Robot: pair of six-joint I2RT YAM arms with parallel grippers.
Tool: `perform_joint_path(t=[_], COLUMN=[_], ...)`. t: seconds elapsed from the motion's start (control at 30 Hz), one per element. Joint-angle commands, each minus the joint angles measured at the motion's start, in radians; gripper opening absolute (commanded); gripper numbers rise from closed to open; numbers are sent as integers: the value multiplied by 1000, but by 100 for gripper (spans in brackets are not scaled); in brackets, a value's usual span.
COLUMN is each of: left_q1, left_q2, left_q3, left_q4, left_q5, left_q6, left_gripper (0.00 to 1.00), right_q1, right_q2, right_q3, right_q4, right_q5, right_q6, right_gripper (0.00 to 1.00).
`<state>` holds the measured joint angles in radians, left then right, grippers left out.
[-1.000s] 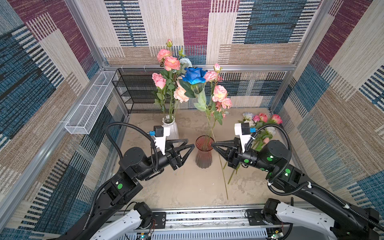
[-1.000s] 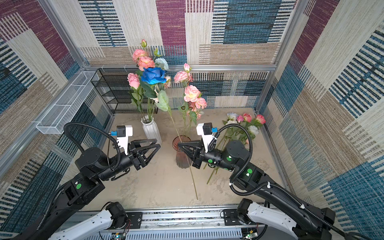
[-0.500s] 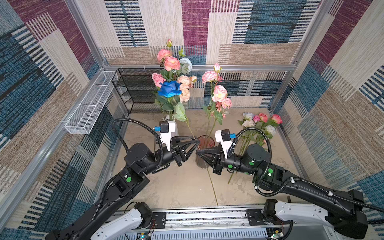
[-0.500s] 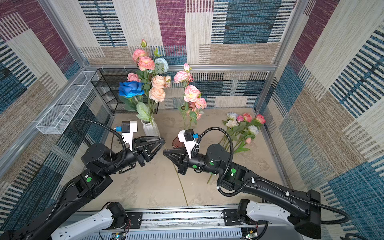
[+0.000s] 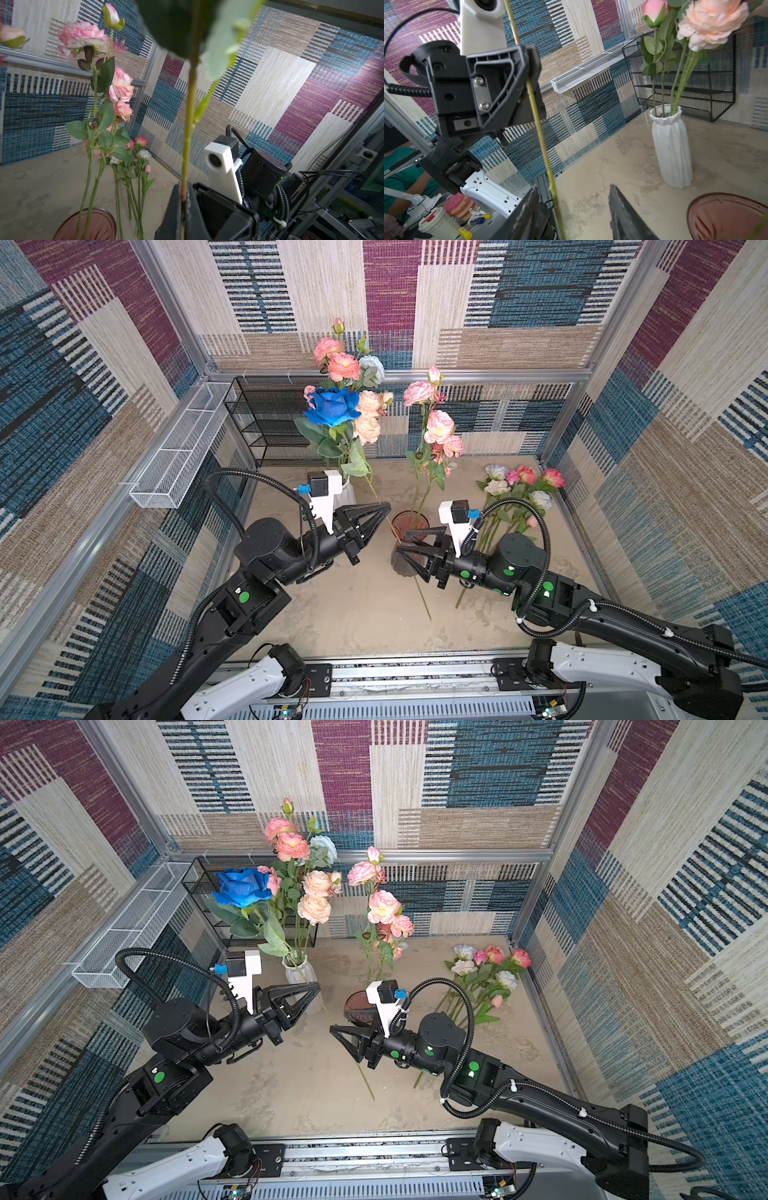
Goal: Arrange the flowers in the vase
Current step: 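Carry the blue rose toward the red vase with the left gripper while the right withdraws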
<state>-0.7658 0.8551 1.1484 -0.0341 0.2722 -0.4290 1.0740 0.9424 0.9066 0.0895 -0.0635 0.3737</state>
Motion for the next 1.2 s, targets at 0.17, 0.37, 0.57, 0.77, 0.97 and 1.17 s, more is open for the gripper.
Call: perform_joint_path(t=[0.17,0.37,0.57,0.77,0.97,1.17], left_q1=[3,8,35,90,99,99], left_q2=[183,328,433,482,489,453], left_q3=[302,481,539,493,384,233], left_q4=[-178,-186,-158,-60,-25,-9], left_q5=[-142,-176,-199,-159,-152,-168], left_q6=[338,452,490,421,391,331], left_gripper=[0,0,0,0,0,5], right_q1=[1,0,1,1,1,0], right_q2=[-166,-263,-327,-349,-357,-349], right_q3=[-31,-29,-29,-28,-38,-49], right_q4=[-84,-150,-193,-218,-229,-228], right_q5=[178,244,271,284,295,310], right_q6=[-8,-8,2,11,14,12], right_gripper=[57,56,55,54,54,56])
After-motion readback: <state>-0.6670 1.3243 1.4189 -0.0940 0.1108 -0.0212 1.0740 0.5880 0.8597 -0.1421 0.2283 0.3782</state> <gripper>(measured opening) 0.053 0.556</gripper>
